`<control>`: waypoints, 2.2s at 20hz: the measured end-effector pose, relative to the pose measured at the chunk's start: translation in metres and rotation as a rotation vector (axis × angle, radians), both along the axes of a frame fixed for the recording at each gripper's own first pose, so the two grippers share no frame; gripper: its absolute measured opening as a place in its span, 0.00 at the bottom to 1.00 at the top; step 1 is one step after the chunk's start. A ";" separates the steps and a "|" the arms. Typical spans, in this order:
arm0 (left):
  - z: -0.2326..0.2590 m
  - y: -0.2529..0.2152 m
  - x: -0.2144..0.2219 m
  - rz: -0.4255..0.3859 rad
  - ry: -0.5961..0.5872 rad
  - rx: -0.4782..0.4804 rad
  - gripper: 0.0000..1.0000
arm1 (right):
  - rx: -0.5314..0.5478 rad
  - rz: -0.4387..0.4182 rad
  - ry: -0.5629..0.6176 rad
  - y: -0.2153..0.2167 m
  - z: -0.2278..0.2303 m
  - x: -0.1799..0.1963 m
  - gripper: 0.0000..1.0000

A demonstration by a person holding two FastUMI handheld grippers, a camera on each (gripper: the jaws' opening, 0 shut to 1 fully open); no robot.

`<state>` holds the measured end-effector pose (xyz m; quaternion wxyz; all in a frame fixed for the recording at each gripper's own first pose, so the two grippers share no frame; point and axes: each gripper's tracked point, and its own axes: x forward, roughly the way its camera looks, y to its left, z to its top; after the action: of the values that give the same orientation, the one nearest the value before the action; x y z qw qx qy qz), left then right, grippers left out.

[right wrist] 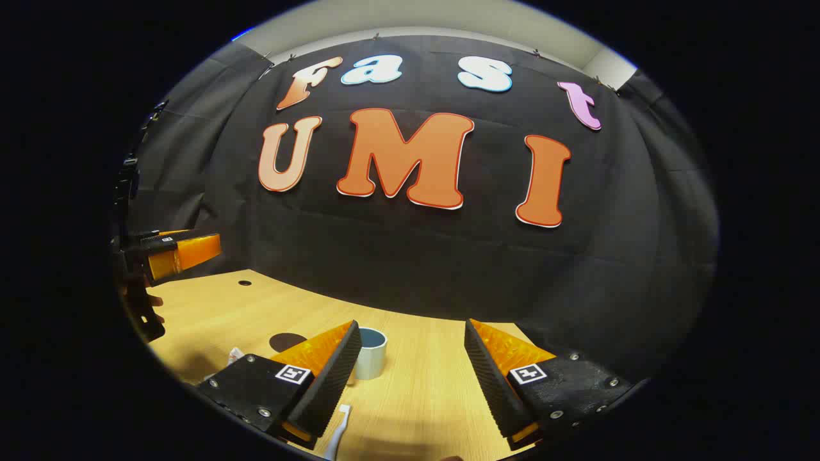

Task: Put the toothbrush and toothpaste on the desktop into the cup, then pick up the cup and place it on the coaster on the desktop.

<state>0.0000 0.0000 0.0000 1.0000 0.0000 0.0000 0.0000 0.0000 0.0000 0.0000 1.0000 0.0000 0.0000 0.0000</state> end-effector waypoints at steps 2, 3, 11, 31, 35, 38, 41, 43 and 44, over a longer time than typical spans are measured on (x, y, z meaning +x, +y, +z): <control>0.010 0.011 0.006 0.031 -0.031 0.020 0.99 | 0.008 0.009 0.004 0.001 0.002 0.000 0.97; 0.010 0.012 0.005 0.037 -0.043 0.023 0.98 | 0.010 0.013 0.001 0.003 0.004 0.000 0.97; 0.011 0.007 0.002 0.042 -0.036 0.026 0.97 | 0.006 0.039 -0.001 0.011 0.004 -0.002 0.97; -0.062 -0.004 0.018 -0.022 0.328 0.174 0.98 | -0.018 0.182 0.271 0.042 -0.018 0.004 0.97; -0.105 -0.009 0.007 -0.059 0.505 0.154 0.99 | -0.030 0.284 0.401 0.063 -0.039 -0.001 0.97; -0.131 -0.011 -0.001 -0.097 0.633 0.153 0.99 | -0.044 0.347 0.517 0.076 -0.063 -0.005 0.95; -0.154 -0.010 -0.009 -0.120 0.737 0.183 1.00 | -0.071 0.349 0.601 0.074 -0.078 -0.007 0.95; -0.163 -0.013 -0.016 -0.149 0.799 0.191 1.00 | -0.067 0.366 0.662 0.076 -0.090 -0.008 0.94; -0.168 -0.015 -0.020 -0.161 0.828 0.191 1.00 | -0.069 0.375 0.686 0.078 -0.096 -0.007 0.94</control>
<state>-0.0202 -0.0147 -0.1681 0.9080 0.0923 0.4012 -0.0779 -0.0067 0.0778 -0.0962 0.9240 -0.0338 0.3343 0.1827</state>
